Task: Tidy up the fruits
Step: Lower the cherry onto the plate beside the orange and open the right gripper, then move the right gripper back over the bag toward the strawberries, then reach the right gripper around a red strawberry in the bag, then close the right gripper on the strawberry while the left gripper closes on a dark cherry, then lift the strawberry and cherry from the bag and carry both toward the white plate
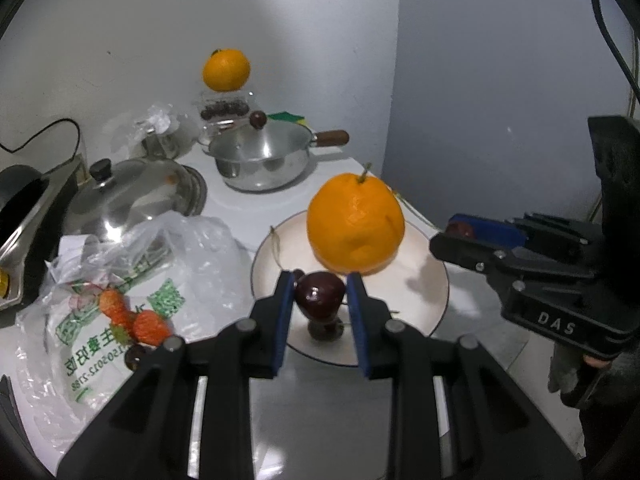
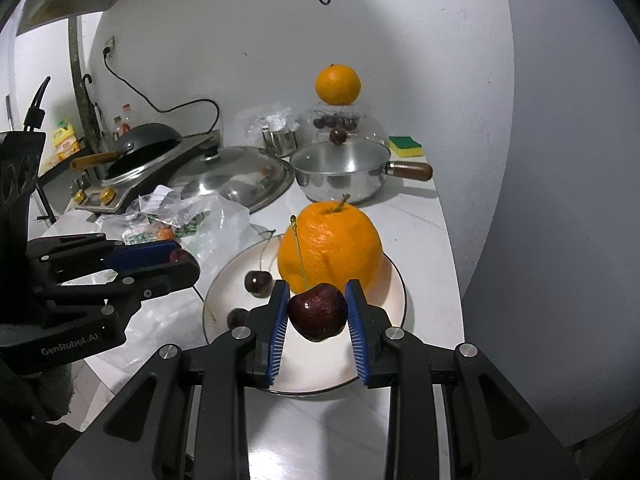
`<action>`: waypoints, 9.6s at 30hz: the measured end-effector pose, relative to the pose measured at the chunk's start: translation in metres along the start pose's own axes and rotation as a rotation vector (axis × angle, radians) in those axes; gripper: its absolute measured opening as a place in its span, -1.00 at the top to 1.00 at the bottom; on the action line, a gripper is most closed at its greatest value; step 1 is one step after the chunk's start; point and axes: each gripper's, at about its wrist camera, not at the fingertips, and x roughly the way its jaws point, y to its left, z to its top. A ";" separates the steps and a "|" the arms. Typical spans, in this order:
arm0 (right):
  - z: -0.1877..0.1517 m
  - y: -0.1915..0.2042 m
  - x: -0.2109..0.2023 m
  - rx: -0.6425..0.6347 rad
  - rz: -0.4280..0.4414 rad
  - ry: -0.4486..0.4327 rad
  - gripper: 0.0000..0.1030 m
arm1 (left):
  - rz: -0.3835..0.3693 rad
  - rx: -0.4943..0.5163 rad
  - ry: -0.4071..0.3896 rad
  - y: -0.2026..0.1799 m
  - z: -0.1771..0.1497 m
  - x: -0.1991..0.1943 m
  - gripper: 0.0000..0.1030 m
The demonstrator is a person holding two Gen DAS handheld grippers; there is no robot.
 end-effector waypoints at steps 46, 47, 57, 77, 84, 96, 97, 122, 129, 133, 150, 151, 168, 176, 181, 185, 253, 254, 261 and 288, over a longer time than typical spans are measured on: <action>-0.026 -0.011 0.043 -0.013 0.047 0.143 0.30 | -0.015 -0.017 0.085 -0.011 -0.008 0.040 0.22; -0.026 -0.011 0.042 -0.012 0.047 0.142 0.25 | -0.014 -0.016 0.084 -0.011 -0.008 0.039 0.12; -0.020 0.000 0.030 -0.028 0.028 0.125 0.24 | -0.002 -0.041 0.039 -0.001 -0.009 0.017 -0.16; -0.001 0.052 0.016 -0.089 0.012 0.084 0.13 | 0.044 -0.087 -0.035 0.040 -0.021 -0.033 -0.16; 0.007 0.076 0.020 -0.123 0.019 0.080 0.13 | 0.073 -0.117 -0.052 0.063 -0.028 -0.046 -0.17; 0.019 0.122 0.037 -0.176 0.053 0.089 0.13 | 0.125 -0.184 -0.070 0.109 -0.046 -0.066 -0.17; 0.020 0.126 0.039 -0.181 0.057 0.090 0.13 | 0.128 -0.188 -0.071 0.112 -0.047 -0.067 -0.17; 0.031 0.181 0.106 -0.245 0.155 0.170 0.13 | 0.183 -0.290 -0.033 0.182 -0.070 -0.056 -0.17; 0.037 0.187 0.131 -0.250 0.183 0.189 0.13 | 0.189 -0.309 -0.004 0.195 -0.073 -0.043 -0.17; 0.039 0.189 0.146 -0.247 0.196 0.203 0.13 | 0.193 -0.316 0.007 0.203 -0.073 -0.036 -0.17; 0.038 0.194 0.183 -0.243 0.205 0.253 0.13 | 0.204 -0.352 0.040 0.224 -0.084 -0.023 -0.17; 0.038 0.193 0.184 -0.240 0.202 0.250 0.13 | 0.204 -0.351 0.042 0.224 -0.084 -0.022 -0.17; 0.038 0.185 0.188 -0.193 0.232 0.286 0.17 | 0.207 -0.349 0.049 0.223 -0.086 -0.017 -0.17; 0.039 0.186 0.188 -0.174 0.263 0.295 0.32 | 0.218 -0.348 0.050 0.223 -0.085 -0.021 -0.17; 0.039 0.185 0.183 -0.176 0.265 0.279 0.33 | 0.217 -0.340 0.050 0.218 -0.083 -0.021 -0.17; 0.042 0.181 0.174 -0.176 0.253 0.253 0.33 | 0.211 -0.329 0.050 0.212 -0.080 -0.019 -0.17; 0.039 0.168 0.157 -0.204 0.201 0.234 0.33 | 0.090 -0.268 0.068 0.182 -0.072 0.000 0.43; 0.040 0.169 0.154 -0.206 0.203 0.229 0.33 | 0.093 -0.266 0.065 0.181 -0.072 -0.003 0.43; 0.046 0.174 0.132 -0.210 0.209 0.193 0.33 | 0.113 -0.258 0.034 0.176 -0.069 -0.024 0.43; 0.037 0.127 0.050 -0.160 0.157 0.082 0.33 | 0.112 -0.152 -0.030 0.111 -0.045 -0.060 0.43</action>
